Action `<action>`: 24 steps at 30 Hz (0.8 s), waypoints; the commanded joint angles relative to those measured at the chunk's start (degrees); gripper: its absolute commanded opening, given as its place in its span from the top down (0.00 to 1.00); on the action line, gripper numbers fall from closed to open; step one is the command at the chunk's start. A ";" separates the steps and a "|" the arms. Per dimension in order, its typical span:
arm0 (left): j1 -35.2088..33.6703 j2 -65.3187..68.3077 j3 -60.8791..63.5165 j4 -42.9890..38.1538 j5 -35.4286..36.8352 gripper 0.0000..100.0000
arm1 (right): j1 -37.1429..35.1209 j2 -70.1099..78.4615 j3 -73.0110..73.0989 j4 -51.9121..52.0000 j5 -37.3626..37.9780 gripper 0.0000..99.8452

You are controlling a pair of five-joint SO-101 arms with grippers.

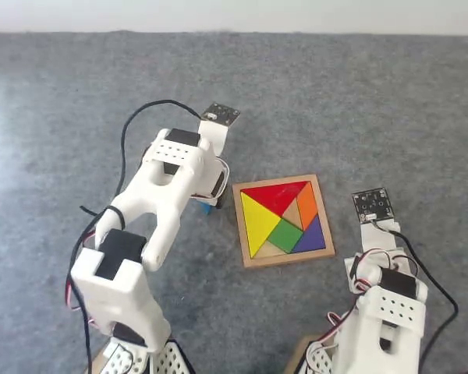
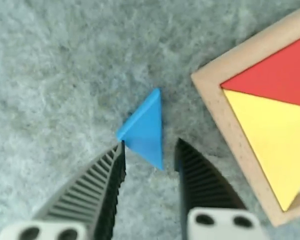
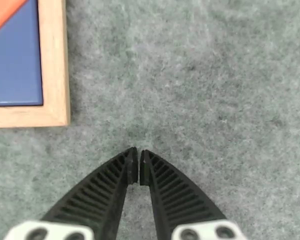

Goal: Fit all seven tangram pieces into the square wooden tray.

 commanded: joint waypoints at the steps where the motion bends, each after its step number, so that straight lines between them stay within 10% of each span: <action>1: -1.05 -0.53 -2.68 -1.05 -0.53 0.81 | 0.40 -1.36 -0.26 0.48 -0.44 0.97; 24: 1.58 10.02 -7.34 0.79 -0.35 0.88 | 0.40 -1.36 -0.26 0.48 -0.26 0.97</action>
